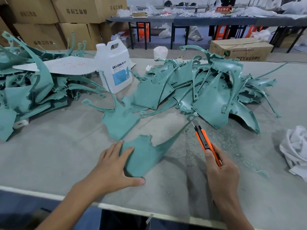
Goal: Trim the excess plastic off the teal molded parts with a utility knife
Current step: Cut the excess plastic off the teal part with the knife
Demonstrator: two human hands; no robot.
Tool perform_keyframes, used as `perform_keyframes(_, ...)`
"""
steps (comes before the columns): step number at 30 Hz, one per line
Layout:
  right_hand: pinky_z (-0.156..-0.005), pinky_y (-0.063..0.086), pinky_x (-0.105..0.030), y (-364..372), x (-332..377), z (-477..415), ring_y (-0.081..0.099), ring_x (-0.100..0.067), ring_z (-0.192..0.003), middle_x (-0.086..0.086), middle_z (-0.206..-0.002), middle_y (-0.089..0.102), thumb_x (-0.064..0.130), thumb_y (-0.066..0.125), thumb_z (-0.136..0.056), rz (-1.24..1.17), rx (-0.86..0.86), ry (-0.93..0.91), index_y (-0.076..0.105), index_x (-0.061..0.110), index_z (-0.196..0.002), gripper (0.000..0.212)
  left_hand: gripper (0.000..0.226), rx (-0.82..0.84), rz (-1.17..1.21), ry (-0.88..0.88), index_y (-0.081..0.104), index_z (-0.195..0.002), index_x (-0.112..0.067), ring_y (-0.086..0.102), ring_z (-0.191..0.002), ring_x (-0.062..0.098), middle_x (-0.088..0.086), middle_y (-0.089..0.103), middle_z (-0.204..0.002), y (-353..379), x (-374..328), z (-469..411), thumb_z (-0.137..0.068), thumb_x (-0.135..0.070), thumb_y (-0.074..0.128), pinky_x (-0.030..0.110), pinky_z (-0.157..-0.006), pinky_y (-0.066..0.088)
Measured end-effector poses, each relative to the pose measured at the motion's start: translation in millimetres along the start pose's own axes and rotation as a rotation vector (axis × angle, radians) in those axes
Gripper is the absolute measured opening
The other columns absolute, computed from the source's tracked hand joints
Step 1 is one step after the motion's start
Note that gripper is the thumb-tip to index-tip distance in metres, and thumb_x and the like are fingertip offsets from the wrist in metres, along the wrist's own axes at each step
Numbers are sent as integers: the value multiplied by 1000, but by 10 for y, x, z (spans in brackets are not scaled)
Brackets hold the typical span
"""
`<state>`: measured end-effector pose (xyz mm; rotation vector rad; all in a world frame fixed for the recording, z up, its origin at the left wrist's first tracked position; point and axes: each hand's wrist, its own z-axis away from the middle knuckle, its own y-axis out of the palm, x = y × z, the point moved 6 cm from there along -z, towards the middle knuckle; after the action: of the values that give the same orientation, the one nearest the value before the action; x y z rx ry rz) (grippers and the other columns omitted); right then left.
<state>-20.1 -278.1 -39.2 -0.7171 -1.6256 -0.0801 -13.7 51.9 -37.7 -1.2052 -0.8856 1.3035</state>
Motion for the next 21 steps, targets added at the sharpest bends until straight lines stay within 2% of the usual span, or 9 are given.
perform_keyframes(2, -48, 40, -10, -6, -23, -10, 57, -2, -56, 16, -72, 67, 34, 61, -97, -15, -12, 16, 66, 41, -122, 27, 115, -34, 10, 16, 11, -158, -36, 1, -154, 18, 1, 0, -168, -51, -67, -30, -64, -97, 38, 34, -121, 6)
perform_keyframes(4, -47, 43, -14, -24, -63, -25, 61, -6, -56, 18, -74, 67, 36, 59, -98, -48, -48, 50, 65, 42, -121, 24, 100, -164, 43, 65, 31, -154, -32, 30, -147, 19, 0, 30, -162, -192, -94, -18, -70, -88, 32, 31, -114, 25)
perform_keyframes(6, -54, 52, -28, -30, -100, -36, 63, -11, -58, 18, -79, 69, 39, 56, -99, -72, -70, 76, 60, 42, -122, 24, 73, -410, 115, 105, 56, -135, -28, 64, -107, 22, 1, 68, -126, -367, -86, 36, -80, -72, 36, 30, -82, 47)
perform_keyframes(7, -59, 55, -36, -22, -108, -39, 65, -14, -60, 19, -83, 71, 41, 55, -99, -78, -68, 79, 58, 42, -122, 23, 59, -519, 155, 115, 62, -126, -25, 68, -88, 24, -1, 74, -107, -428, -51, 69, -85, -64, 42, 30, -68, 48)
perform_keyframes(9, -60, 54, -40, -5, -99, -35, 65, -14, -60, 21, -91, 72, 41, 53, -100, -100, -58, 71, 55, 44, -122, 22, 41, -608, 230, 89, 63, -123, -23, 69, -83, 25, -3, 74, -102, -438, 47, 42, -87, -42, 63, 32, -67, 51)
perform_keyframes(12, -53, 52, -33, 2, -73, -31, 62, -13, -52, 18, -91, 73, 39, 52, -101, -132, -44, 51, 53, 44, -123, 23, 53, -560, 308, 115, 58, -139, -25, 63, -107, 22, -3, 69, -121, -381, 10, -123, -89, -12, 72, 31, -90, 48)
perform_keyframes(16, -42, 46, -22, -33, 42, 7, 56, -13, -46, 8, -86, 74, 35, 55, -101, -174, -9, 38, 55, 49, -115, 19, 36, -567, 629, 164, 63, -130, -35, 60, -99, -10, -27, 69, -111, -445, -310, -155, -96, -44, 54, 2, -81, 39)
perform_keyframes(19, -54, 53, -36, -83, 155, 131, 59, -12, -54, 3, -84, 74, 48, 58, -93, -159, 63, -3, 60, 47, -117, 24, 34, -514, 843, 128, 60, -118, -32, 50, -61, -12, -31, 59, -67, -354, -561, -125, -94, -55, 52, 7, -57, 37)
perform_keyframes(21, -61, 53, -36, -133, 254, 266, 62, -8, -59, 3, -83, 75, 56, 62, -88, -152, 133, -27, 62, 51, -119, 32, 26, -499, 899, 93, 64, -101, -35, 44, -52, -8, -26, 53, -56, -269, -670, -103, -95, -57, 52, 10, -51, 34)
